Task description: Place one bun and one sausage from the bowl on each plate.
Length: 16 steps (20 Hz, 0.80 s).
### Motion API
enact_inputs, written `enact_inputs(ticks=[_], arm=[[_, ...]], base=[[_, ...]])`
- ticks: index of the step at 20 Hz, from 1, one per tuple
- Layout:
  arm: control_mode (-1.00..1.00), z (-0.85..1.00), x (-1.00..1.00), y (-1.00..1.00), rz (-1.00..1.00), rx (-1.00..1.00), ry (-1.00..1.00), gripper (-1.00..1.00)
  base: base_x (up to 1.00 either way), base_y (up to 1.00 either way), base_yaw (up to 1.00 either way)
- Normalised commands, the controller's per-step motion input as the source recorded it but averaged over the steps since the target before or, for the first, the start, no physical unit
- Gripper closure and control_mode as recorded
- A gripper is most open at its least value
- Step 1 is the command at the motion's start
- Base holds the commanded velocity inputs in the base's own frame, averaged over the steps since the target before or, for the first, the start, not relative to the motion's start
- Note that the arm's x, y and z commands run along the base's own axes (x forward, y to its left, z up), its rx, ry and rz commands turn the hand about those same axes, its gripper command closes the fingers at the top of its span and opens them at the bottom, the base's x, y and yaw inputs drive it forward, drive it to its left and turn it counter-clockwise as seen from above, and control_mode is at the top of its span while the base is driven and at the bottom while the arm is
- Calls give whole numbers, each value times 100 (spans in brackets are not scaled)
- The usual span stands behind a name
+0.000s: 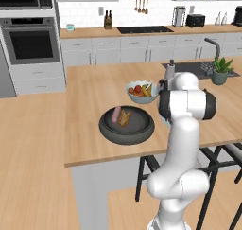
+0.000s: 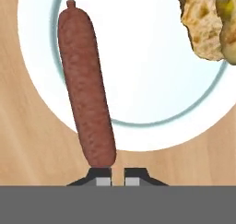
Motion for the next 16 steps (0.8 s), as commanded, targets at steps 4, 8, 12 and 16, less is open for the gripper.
enact_inputs(ticks=[4, 8, 12, 16], arm=[[-100, -45, 65, -4, 0, 0, -2, 100], [-100, 7, 26, -12, 0, 0, 0, 100], [-100, 68, -37, 0, 0, 4, -7, 100], [-100, 15, -14, 16, -8, 12, -19, -100]], base=[[0, 0, 0], [0, 0, 0], [0, 0, 0], [0, 0, 0]])
